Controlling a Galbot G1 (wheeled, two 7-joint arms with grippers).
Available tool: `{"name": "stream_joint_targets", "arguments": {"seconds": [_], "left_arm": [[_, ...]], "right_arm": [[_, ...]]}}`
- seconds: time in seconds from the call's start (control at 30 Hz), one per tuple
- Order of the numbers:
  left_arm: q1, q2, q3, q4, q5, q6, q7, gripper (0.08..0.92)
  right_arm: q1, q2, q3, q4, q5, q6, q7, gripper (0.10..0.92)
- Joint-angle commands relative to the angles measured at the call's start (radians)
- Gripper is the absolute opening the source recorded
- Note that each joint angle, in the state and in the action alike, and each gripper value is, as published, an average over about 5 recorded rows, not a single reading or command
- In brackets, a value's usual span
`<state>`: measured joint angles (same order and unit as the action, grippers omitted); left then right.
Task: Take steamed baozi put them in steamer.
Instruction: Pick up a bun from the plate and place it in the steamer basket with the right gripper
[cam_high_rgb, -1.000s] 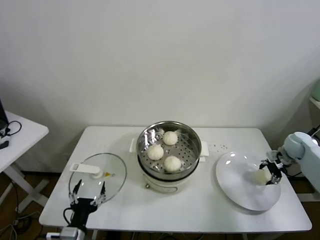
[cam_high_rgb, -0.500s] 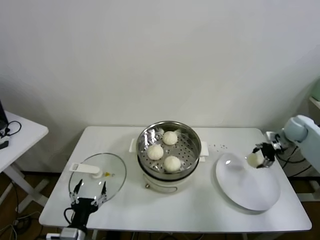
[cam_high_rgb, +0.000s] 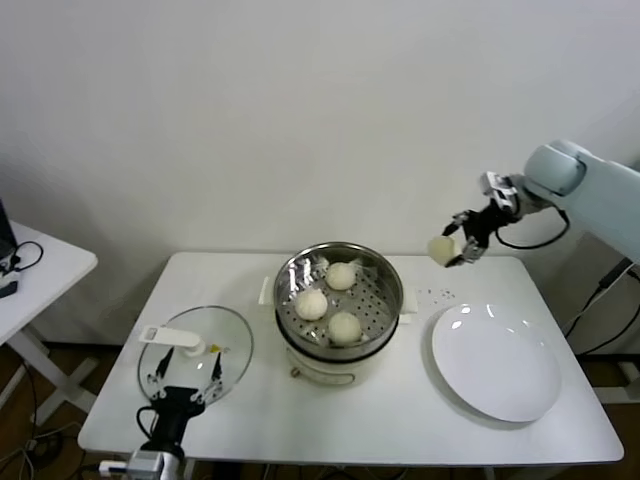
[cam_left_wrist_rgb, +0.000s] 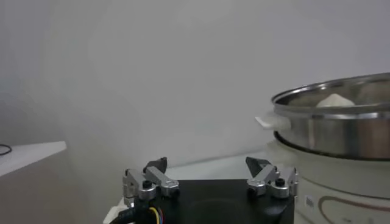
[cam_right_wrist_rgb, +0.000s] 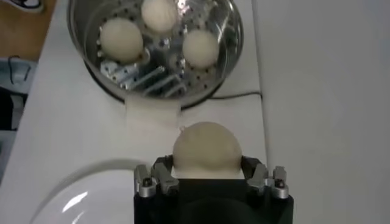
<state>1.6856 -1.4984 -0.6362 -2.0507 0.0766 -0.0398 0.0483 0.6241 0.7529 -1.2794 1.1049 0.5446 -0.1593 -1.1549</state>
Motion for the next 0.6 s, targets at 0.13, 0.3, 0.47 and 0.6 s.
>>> {"name": "stream_joint_targets", "arguments": {"seconds": [0.13,0.3,0.47,0.6], "left_arm": [[0.02,0.006,0.021,-0.011,0.013,-0.026,0.004,0.823],[0.028,0.013,0.014,-0.014,0.006,-0.03,0.005,0.823],[0.027,0.016,0.008,-0.02,-0.009,-0.026,0.006,0.823],[0.025,0.017,0.005,-0.02,-0.012,-0.024,0.006,0.823]], "right_arm": [[0.219,0.207,-0.292,0.133,0.294,-0.136,0.078,0.714],[0.152,0.233,-0.295,0.161,0.283,-0.157,0.118,0.715],[0.09,0.245,-0.295,0.159,0.236,-0.161,0.134,0.714],[0.048,0.249,-0.292,0.138,0.204,-0.159,0.138,0.715]]}}
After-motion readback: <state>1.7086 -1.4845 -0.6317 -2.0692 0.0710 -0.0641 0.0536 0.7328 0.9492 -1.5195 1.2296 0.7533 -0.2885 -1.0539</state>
